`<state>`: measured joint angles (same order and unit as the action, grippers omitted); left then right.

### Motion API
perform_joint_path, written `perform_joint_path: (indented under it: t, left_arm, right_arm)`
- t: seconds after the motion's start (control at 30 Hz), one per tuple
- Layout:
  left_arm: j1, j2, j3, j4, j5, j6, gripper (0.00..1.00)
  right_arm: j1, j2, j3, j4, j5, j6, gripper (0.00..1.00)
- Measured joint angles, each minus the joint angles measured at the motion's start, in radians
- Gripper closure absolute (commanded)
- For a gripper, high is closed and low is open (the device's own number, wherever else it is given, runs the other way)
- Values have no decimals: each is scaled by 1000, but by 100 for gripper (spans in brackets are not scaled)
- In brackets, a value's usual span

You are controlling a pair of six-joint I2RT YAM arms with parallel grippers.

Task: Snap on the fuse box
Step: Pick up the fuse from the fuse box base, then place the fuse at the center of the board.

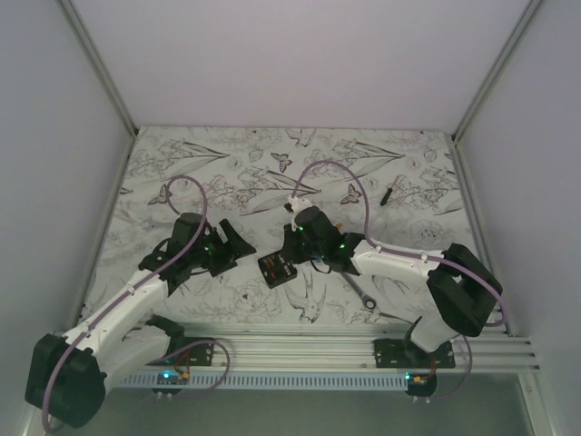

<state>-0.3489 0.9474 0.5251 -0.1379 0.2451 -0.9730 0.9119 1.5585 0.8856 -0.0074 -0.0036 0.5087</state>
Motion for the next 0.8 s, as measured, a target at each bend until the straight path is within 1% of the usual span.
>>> perform_joint_path:
  t: [0.27, 0.57, 0.8]
  left_arm:
    - [-4, 7, -9, 11, 0, -1, 21]
    - [-4, 43, -13, 2, -2, 24, 20]
    - [-4, 43, -13, -18, -10, 40, 20]
  right_arm:
    - [-5, 7, -1, -58, 150, -26, 87]
    - [-11, 146, 4, -119, 261, -39, 88]
    - [-11, 158, 37, -142, 287, -57, 72]
